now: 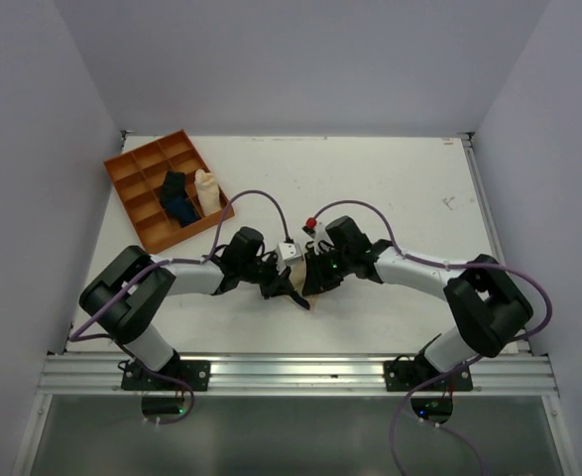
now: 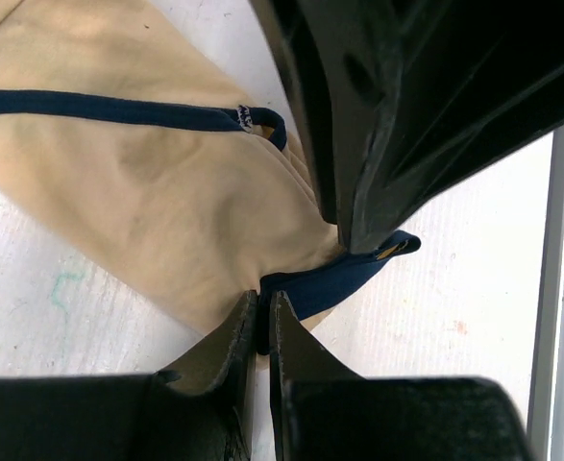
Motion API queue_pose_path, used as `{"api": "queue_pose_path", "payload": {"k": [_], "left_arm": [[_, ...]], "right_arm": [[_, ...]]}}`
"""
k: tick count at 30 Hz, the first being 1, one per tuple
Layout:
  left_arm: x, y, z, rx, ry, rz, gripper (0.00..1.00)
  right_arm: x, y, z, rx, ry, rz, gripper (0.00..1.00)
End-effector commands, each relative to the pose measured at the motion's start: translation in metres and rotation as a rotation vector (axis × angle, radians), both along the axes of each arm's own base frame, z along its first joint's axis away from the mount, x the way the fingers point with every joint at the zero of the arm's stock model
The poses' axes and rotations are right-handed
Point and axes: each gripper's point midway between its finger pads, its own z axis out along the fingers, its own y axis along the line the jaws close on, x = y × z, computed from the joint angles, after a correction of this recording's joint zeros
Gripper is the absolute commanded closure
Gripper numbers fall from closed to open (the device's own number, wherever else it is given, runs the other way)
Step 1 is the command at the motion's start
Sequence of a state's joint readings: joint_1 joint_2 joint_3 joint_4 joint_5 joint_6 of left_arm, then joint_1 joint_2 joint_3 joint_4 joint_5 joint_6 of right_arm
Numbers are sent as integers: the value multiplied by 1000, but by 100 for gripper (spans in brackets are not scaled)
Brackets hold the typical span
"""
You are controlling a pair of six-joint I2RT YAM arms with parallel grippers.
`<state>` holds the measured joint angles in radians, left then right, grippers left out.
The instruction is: Roll the underwear
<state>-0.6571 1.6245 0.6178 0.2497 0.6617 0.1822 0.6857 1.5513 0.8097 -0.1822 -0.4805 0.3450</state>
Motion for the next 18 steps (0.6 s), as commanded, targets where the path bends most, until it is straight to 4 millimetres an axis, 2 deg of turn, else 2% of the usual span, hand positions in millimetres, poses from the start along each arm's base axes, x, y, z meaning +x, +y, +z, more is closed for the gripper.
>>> {"api": "queue_pose_path", "payload": {"k": [1, 2, 7, 12, 18], "left_arm": [[11, 0, -2, 16, -2, 39, 94], [11, 0, -3, 16, 0, 41, 94], [11, -1, -5, 12, 16, 54, 94], [8, 1, -13, 18, 36, 58, 94], [7, 2, -12, 13, 38, 64, 94]], "right_arm": [[6, -10, 2, -28, -46, -75, 82], [0, -11, 0, -27, -40, -82, 84], [-8, 3, 19, 95, -59, -80, 92], [-9, 9, 22, 144, -53, -81, 93], [-4, 10, 1, 107, -26, -112, 95]]}}
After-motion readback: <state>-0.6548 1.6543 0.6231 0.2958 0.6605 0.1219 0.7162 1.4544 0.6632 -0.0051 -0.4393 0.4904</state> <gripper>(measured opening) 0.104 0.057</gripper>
